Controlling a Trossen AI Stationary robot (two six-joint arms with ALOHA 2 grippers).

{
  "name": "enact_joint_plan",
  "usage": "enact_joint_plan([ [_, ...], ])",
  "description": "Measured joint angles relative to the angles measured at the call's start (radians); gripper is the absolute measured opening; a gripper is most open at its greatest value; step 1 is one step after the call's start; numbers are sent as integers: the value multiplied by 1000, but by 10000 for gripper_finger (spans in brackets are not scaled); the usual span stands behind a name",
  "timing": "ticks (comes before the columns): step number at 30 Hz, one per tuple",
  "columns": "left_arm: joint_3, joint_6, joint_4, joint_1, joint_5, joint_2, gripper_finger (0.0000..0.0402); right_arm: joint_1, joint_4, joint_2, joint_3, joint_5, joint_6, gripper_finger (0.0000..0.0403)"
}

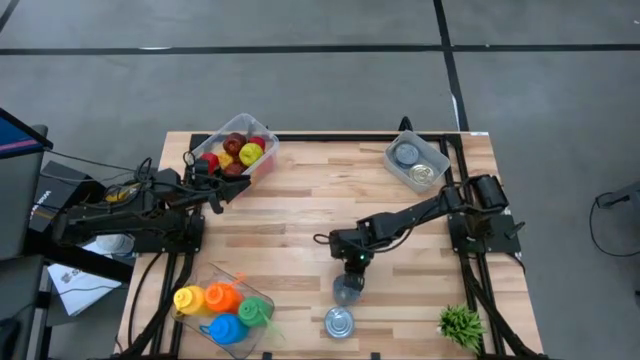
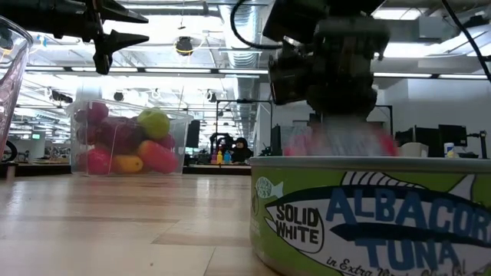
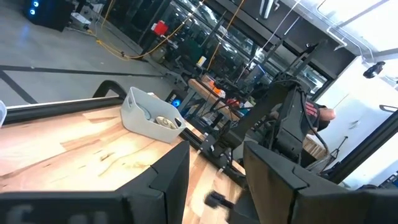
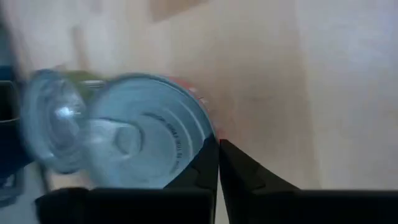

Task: Pick & Place Food Item
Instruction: Stack the red tuna can on the blue tuna can

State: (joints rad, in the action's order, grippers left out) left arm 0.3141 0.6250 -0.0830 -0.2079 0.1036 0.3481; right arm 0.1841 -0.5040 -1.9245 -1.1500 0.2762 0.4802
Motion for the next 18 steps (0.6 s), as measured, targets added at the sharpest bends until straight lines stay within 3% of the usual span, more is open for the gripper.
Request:
enact_joint_plan([
  [10,0,0,0,0,5,0,140,-72,-210,54,19,-160,-45,0],
  [18,1,0,3,0,28,27,140,-114,-177,246,13,-275,-88,0],
])
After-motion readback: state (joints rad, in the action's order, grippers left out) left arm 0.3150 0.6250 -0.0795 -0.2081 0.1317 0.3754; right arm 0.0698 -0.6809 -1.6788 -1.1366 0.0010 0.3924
